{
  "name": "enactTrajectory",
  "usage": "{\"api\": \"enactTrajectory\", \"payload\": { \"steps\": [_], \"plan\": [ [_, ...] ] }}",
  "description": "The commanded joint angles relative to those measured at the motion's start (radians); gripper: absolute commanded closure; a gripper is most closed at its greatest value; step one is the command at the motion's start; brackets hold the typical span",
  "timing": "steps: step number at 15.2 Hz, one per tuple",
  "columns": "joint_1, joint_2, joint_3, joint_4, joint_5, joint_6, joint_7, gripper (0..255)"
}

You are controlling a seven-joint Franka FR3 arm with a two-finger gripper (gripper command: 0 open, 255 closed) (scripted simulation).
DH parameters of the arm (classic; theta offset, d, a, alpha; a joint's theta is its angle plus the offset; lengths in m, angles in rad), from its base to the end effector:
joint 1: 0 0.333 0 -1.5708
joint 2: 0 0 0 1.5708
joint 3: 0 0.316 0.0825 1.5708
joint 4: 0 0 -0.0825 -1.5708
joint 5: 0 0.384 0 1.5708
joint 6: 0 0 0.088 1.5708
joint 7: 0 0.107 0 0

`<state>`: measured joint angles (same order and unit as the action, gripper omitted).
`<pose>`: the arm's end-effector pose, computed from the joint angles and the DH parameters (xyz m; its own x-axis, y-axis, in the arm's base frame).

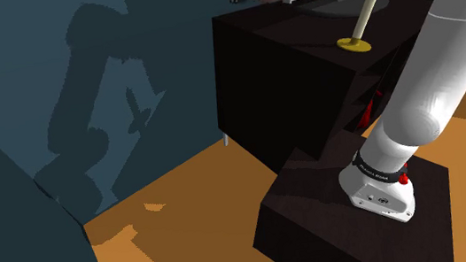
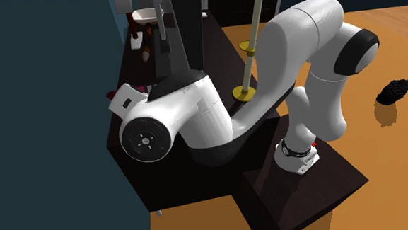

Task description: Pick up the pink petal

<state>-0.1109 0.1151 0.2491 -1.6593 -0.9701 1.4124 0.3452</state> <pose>0.5741 -0.0271 0.5594 0.9834 -0.1815 -0.0022 -0.0959 -0.5299 0.8426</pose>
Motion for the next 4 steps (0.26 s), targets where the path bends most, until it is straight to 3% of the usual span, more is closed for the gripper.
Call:
{"api": "enactTrajectory", "payload": {
  "steps": [1,4],
  "plan": [
    [0.002,0.001,0.001,0.025,-0.003,-0.016,-0.018,255],
    [0.003,0.001,0.001,0.039,-0.005,-0.025,-0.029,255]
  ]
}}
